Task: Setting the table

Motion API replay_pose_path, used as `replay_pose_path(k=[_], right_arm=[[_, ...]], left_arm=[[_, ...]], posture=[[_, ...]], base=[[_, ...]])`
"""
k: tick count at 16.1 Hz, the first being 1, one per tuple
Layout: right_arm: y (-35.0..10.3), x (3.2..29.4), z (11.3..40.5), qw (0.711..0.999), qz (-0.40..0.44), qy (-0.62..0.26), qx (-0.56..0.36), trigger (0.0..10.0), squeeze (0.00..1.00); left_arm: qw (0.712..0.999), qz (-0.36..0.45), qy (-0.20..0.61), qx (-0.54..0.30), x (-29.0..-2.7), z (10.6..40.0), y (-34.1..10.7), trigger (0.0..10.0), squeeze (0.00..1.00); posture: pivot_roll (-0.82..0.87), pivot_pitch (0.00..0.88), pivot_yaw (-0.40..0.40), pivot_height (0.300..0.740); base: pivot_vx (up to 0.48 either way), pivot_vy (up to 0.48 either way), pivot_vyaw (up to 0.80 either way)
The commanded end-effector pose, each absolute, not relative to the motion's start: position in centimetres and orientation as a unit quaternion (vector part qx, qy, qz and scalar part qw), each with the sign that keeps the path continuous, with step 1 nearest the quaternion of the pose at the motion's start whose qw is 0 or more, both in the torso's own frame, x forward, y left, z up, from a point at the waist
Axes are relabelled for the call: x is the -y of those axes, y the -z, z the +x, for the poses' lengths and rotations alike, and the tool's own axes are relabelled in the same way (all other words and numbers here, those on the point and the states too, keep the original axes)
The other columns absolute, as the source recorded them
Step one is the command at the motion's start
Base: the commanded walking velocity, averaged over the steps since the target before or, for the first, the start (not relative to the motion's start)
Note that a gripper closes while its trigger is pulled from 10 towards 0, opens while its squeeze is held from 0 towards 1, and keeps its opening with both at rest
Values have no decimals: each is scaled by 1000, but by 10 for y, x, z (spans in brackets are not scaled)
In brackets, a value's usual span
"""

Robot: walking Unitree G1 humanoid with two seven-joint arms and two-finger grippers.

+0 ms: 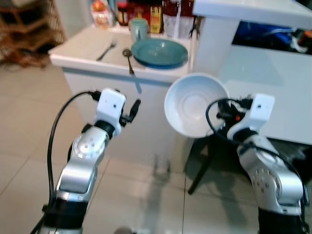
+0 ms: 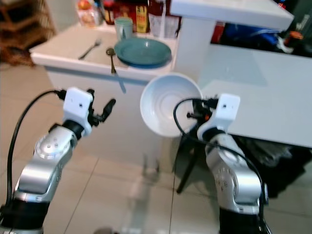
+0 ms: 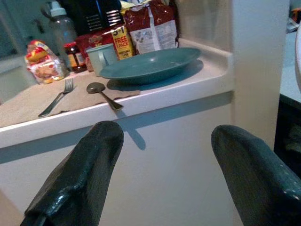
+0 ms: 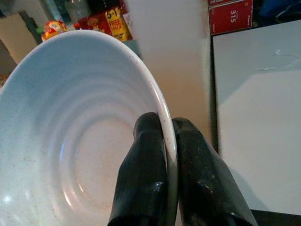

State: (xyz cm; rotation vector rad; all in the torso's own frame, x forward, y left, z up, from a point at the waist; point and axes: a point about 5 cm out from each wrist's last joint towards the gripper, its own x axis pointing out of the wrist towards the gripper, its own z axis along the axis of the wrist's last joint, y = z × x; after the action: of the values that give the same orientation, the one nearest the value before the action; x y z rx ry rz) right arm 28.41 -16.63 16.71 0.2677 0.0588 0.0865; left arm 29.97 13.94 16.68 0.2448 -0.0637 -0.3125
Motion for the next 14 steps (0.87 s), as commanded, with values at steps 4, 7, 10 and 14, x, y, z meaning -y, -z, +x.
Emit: replay_pose_path(k=[4,7,10,14], right_arm=[[-174,185,286,989,145,6,-4,10000,0],[-174,185,286,990,143,5,-4,10000,0],[-173,187,287,988,154,14,-5,10000,0],[-173,187,287,987,157,21,-6,10000,0]], left_arm=[[978,125,162,42,-132,301,-171,10000,0],[978,126,162,43,-132,301,-171,10000,0],[978,127,162,43,-132,302,-172,10000,0],[978,129,161,43,-133,302,-172,10000,0]], posture=[[95,24,3,740],[95,24,3,740],[95,24,3,740],[98,24,8,740]], base=[[0,-480,400],[0,-480,0],[0,-480,0],[0,-480,0]])
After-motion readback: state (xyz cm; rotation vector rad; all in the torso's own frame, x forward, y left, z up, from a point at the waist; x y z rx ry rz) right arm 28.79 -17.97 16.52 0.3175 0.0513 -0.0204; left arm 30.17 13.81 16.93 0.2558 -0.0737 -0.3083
